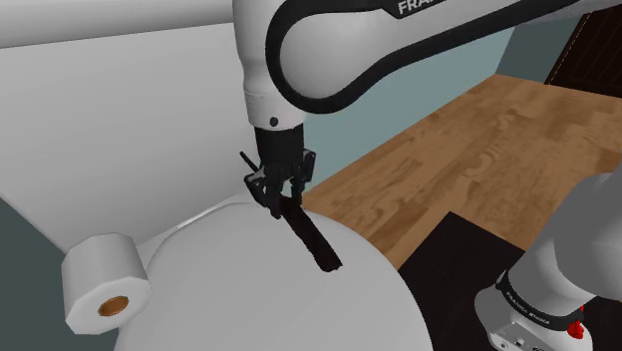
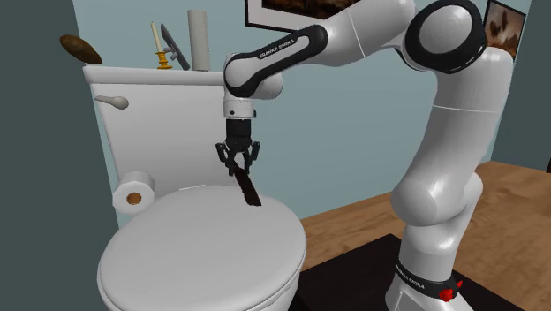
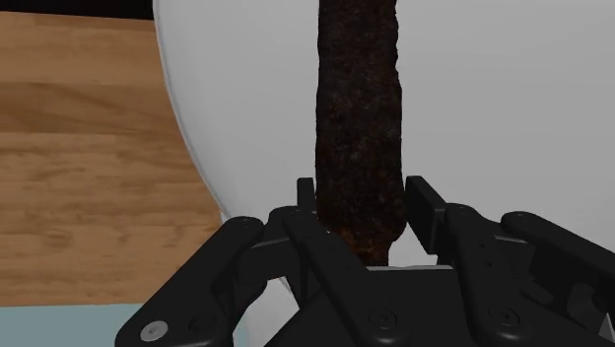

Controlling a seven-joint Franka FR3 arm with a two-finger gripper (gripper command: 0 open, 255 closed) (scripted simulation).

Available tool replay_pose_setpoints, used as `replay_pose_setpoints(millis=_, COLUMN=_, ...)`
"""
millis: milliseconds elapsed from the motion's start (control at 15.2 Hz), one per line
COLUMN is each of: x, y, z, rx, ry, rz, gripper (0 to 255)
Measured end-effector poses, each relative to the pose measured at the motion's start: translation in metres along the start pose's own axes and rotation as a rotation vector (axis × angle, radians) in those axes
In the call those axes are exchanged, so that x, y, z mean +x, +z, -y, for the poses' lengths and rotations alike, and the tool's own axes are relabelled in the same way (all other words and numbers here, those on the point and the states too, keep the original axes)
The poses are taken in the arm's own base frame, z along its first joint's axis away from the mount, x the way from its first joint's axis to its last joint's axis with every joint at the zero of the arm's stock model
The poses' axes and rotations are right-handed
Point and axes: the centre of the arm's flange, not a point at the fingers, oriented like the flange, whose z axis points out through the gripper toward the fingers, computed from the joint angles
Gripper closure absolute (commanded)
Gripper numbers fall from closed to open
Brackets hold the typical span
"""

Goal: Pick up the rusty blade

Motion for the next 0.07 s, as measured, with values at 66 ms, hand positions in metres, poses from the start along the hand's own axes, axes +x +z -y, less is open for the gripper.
replay_pose_setpoints(millis=66, x=0.0, y=-0.0028, z=0.0006, rx=0.0, ry=0.0, rz=0.0, gripper=255)
